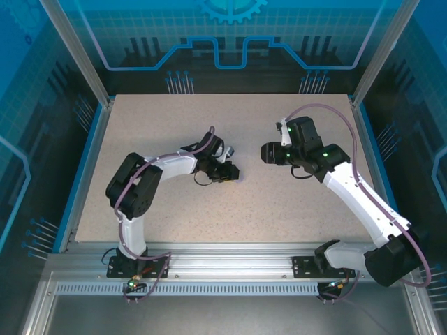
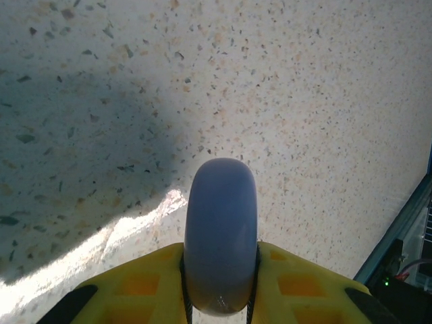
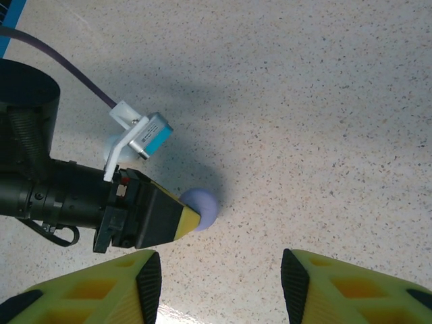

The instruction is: Insert wireless bluetooth earbuds into charging case

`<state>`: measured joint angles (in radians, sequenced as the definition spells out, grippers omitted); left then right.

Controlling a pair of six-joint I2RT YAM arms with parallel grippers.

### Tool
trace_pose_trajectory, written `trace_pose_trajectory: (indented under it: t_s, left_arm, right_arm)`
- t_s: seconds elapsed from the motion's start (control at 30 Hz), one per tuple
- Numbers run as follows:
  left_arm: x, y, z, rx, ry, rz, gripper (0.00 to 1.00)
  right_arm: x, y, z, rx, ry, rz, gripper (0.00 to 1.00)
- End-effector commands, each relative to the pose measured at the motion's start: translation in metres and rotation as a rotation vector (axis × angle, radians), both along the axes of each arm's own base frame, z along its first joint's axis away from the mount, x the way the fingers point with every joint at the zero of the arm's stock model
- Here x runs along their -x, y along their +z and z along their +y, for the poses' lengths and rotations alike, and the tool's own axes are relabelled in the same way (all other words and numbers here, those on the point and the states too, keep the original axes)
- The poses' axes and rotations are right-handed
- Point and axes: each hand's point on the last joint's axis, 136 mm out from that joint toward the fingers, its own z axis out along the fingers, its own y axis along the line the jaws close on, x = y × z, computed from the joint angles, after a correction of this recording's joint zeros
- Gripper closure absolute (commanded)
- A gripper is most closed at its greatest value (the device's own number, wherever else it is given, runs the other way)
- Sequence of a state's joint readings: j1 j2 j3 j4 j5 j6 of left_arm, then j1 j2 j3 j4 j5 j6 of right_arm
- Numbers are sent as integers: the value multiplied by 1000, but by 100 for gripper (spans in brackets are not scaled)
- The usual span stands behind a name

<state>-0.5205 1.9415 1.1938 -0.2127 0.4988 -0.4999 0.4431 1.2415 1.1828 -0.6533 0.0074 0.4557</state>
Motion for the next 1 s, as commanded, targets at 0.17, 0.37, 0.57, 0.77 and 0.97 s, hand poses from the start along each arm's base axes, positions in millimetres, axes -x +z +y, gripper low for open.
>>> trace_pose_trajectory:
  t_s: [0.17, 0.37, 0.57, 0.77, 0.97]
  left_arm:
    - [-1, -11, -1, -10, 9, 66, 74]
    - [0, -23, 5, -63, 12, 91, 72]
    - [1, -24, 13, -110, 23, 81, 54]
    - [1, -15, 18, -140, 5, 43, 38]
    - [-2, 16, 35, -205, -2, -52, 36]
  right_arm:
    - [3, 0, 1, -24, 20, 7, 47]
    - [3, 0, 1, -24, 22, 7, 47]
    - [4, -1, -1, -17, 20, 6, 47]
    - [3, -1, -4, -15, 17, -4, 46]
    - [3, -6, -17, 29, -10, -7, 45]
